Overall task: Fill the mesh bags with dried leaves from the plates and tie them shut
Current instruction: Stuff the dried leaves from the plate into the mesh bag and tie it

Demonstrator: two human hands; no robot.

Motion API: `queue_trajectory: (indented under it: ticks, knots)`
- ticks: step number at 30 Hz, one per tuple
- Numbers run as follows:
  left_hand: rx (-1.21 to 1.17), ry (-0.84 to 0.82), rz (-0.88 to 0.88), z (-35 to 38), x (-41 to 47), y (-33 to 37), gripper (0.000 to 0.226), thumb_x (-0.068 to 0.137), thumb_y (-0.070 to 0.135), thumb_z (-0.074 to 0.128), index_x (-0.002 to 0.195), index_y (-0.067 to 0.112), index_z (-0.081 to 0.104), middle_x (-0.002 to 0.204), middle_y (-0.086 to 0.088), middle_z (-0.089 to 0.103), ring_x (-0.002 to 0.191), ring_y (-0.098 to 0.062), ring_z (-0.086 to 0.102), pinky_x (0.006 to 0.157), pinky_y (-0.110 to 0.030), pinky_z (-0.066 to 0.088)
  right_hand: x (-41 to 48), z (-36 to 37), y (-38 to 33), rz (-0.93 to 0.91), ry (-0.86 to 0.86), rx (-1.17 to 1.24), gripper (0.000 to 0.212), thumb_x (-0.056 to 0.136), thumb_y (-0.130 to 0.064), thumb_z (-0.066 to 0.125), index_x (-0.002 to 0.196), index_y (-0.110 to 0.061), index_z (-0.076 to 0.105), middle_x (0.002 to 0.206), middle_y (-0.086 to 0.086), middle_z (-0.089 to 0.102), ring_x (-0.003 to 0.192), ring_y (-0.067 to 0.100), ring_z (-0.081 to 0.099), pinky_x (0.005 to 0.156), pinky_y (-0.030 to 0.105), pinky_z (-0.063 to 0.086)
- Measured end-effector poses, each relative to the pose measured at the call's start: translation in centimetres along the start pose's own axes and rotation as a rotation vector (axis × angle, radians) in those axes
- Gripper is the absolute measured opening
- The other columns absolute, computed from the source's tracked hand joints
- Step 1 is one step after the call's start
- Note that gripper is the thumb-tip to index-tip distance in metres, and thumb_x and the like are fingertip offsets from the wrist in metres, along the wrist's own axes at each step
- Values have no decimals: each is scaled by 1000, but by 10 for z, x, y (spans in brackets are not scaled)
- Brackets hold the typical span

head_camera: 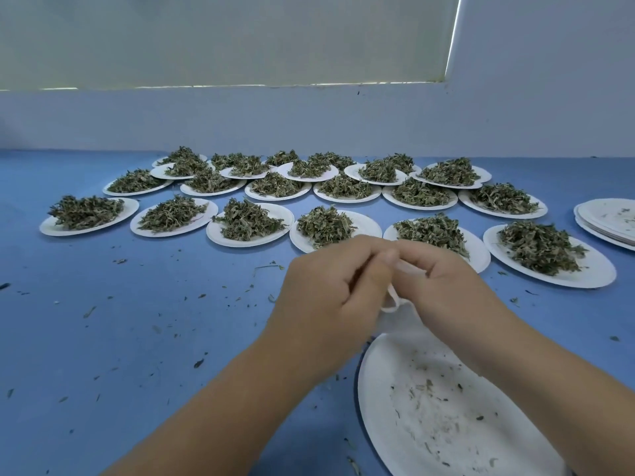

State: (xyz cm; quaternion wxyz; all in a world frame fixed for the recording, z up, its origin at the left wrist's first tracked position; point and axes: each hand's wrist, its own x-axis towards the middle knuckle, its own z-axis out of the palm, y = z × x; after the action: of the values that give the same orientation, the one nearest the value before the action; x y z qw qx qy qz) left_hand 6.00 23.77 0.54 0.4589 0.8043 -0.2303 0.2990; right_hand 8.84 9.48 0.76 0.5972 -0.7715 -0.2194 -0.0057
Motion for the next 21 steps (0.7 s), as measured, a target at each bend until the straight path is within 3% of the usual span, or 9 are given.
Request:
queue_trajectory:
  ticks: [3,6,8,10,12,15,18,21]
  knots:
    - [61,67,-51,-11,7,-10,39,90,51,44,116,30,65,96,18,65,88,-2,59,72,-7,43,1,-5,2,10,26,70,25,98,-30,49,98,-30,74,95,5,73,92,27,67,78,37,56]
    - [167,-136,-104,-16,11,-24,64,79,74,41,134,41,44,118,21,49,99,0,51,81,-7,39,2,-6,3,47,56,141,29,100,-27,46,97,-30,74,93,15,71,81,33,67,65,34,57]
    - [237,-336,-109,-16,12,-33,83,68,80,49,141,43,34,128,20,42,113,2,45,97,-20,39,2,-6,4,82,71,220,28,99,-27,47,97,-33,75,91,7,73,75,24,67,62,35,58]
    - [212,-444,-156,-14,11,-40,92,61,74,64,141,52,27,131,26,43,122,1,43,102,-37,40,3,-7,6,96,64,292,26,98,-30,49,100,-32,75,97,2,73,78,19,65,61,32,55]
    - [154,-435,-220,-11,10,-46,83,64,62,74,134,60,30,126,33,49,118,6,47,96,-31,45,4,-8,8,99,64,335,25,94,-38,52,100,-31,75,99,4,73,79,18,66,62,30,53]
    - [70,-321,-286,-10,8,-54,57,74,41,73,117,62,42,112,35,56,103,14,53,76,-8,45,3,-8,4,79,58,366,28,81,-53,57,97,-37,74,99,0,74,83,18,71,65,31,55]
    - [3,-285,-314,-12,8,-56,44,72,32,73,104,52,50,98,25,61,88,6,60,66,-11,47,2,-3,0,19,31,282,34,77,-55,56,107,-42,67,104,-14,72,91,9,70,76,32,57]
    - [-19,-264,-314,-15,5,-59,35,70,27,73,98,39,55,88,14,61,77,-3,61,64,-23,50,3,7,-7,14,31,226,25,91,-36,58,115,-42,60,107,-25,67,92,3,68,72,23,55]
